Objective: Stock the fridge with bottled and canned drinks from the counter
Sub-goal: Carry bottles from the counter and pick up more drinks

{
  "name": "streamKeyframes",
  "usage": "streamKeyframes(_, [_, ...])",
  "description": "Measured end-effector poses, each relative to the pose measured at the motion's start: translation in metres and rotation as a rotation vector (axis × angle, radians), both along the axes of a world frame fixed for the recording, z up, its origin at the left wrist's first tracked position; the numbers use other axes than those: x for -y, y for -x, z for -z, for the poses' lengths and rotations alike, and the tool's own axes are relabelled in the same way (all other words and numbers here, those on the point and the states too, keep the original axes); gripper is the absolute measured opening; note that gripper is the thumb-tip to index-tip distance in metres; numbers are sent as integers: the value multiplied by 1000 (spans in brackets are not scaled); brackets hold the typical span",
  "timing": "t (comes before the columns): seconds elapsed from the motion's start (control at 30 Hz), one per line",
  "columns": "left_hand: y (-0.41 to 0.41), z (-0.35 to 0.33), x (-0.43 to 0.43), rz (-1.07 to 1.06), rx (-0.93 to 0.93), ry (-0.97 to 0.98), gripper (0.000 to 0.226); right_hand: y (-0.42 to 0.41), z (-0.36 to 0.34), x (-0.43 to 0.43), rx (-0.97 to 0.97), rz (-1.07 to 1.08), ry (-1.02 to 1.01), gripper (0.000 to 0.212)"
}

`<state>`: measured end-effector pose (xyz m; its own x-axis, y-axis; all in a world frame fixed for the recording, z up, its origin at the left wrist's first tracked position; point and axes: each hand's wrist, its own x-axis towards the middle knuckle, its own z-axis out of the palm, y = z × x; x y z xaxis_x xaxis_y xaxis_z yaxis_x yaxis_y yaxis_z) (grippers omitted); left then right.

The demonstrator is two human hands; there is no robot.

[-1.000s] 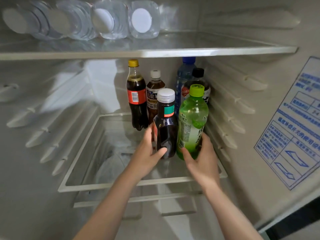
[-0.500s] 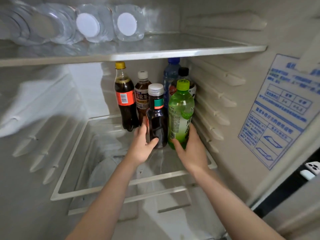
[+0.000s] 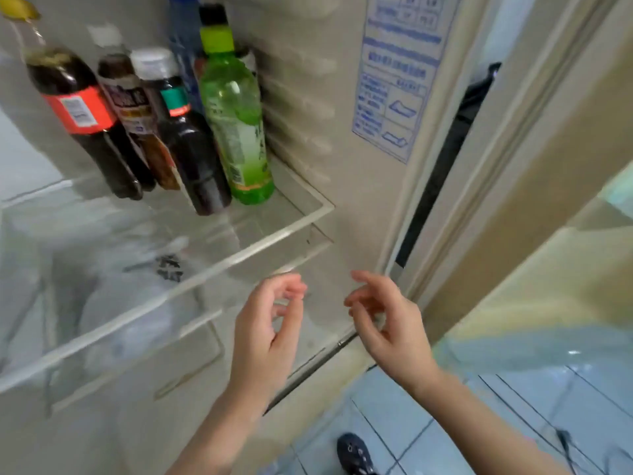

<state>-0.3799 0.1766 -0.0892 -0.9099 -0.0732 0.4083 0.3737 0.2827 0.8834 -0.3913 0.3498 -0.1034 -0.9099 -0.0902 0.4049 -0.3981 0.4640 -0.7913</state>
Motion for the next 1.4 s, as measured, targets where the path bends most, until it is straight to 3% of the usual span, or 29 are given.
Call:
streamKeyframes(0.1, [-13,50,-37,290,249,97,12,-54,52,-46,221,170,-73,35])
streamKeyframes(0.23, [-31,145,-79,728,747,351,14,-150,136,-101,749,442,-215,25])
streamKeyframes(0.3, [-47,192,-89,771,991,424,8,-204,173,-118,1044,535,-234,26])
streamKeyframes(0.4, [-85,249,-89,779,1208,586,21,-294,213,-131,1427,643,-181,30])
streamKeyframes(0.53, [-130,291,-64,801,1384,978,30,-412,230,-126,1696,778,-43,28])
streamKeyframes(0.6, [-145,297,-60,900,1310,1206,29,-456,228,-124,1737,862,38,26])
streamKeyframes(0.7, [-159,297,-79,962,1165,1356,29,-504,228,-125,1741,944,139,23])
streamKeyframes(0.93, [-217,281,-210,957,1038,1388,29,-613,242,-155,1686,864,398,13])
streamKeyframes(1.0, [-253,279,-260,946,999,1312,20,-652,242,-182,1637,951,397,16])
streamKeyframes(1.07, [-301,278,-310,951,952,1266,29,-695,242,-213,1564,1092,441,23])
streamKeyframes(1.17, [-392,277,-377,1111,857,1312,33,-769,237,-253,1486,1257,506,25])
streamKeyframes(1.27, [-486,266,-425,1425,752,1483,30,-838,228,-269,1467,1401,608,28])
streamKeyframes(1.4, [-568,254,-488,1701,476,1633,31,-902,231,-269,1413,1590,771,23])
